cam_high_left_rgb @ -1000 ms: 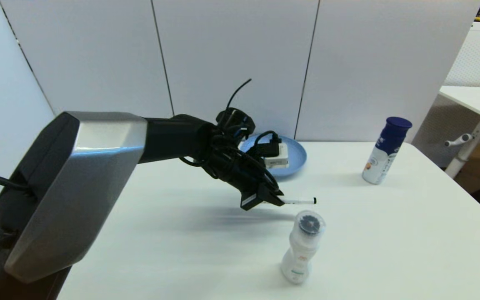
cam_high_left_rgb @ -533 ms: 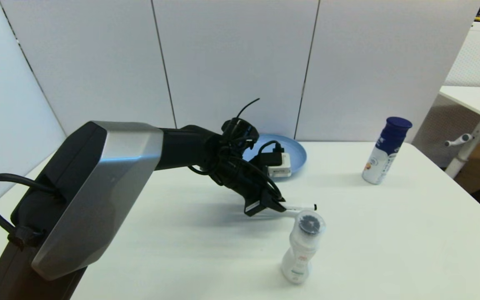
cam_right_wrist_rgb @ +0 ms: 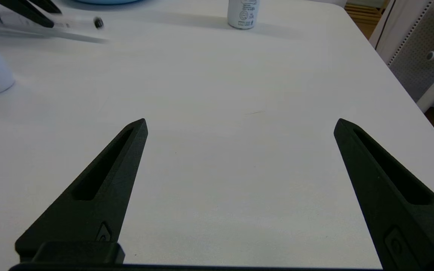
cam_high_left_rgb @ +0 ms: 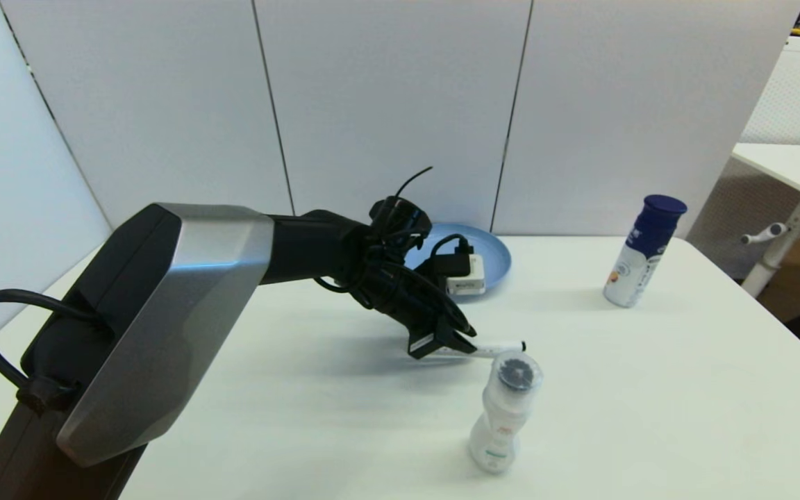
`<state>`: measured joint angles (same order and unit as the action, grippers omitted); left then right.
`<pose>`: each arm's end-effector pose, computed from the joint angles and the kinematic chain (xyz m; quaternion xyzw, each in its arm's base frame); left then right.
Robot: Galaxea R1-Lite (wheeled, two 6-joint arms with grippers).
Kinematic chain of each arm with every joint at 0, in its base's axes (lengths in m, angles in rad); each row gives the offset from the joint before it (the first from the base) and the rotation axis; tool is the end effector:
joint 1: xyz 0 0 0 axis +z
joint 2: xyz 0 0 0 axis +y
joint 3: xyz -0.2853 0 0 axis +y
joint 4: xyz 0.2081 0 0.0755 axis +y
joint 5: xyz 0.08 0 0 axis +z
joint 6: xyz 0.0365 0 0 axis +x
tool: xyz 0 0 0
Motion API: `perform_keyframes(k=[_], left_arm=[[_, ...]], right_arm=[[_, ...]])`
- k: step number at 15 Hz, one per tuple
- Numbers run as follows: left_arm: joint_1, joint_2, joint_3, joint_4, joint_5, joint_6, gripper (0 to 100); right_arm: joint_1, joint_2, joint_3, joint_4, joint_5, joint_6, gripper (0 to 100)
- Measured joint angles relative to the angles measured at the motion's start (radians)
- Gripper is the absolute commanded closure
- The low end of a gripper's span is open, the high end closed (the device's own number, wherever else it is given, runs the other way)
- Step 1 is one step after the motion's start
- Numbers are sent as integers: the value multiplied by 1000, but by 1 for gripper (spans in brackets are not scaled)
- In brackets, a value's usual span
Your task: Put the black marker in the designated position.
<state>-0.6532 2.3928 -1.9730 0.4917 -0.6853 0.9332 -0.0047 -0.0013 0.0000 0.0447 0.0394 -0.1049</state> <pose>0.3799 -0.3198 0.0928 0.3105 0.1424 -0.6955 0.6321 0.0391 0.0013 0.0703 -0.0519 0.0208 0.0185 0.9983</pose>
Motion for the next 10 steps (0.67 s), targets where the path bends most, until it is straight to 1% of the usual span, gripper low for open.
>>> perform_keyframes(k=[4,6,8,10], left_arm=[[2,-2,0,1,0,1,0],[5,-17,1,15,16,3,0],[22,-79,6,62,66,4,0],[51,-180,20,149,126,4,0]], right_arm=[[0,0,0,0,0,0,0],[0,0,0,1,0,0,0],[0,0,0,0,0,0,0],[0,0,0,1,-1,0,0]])
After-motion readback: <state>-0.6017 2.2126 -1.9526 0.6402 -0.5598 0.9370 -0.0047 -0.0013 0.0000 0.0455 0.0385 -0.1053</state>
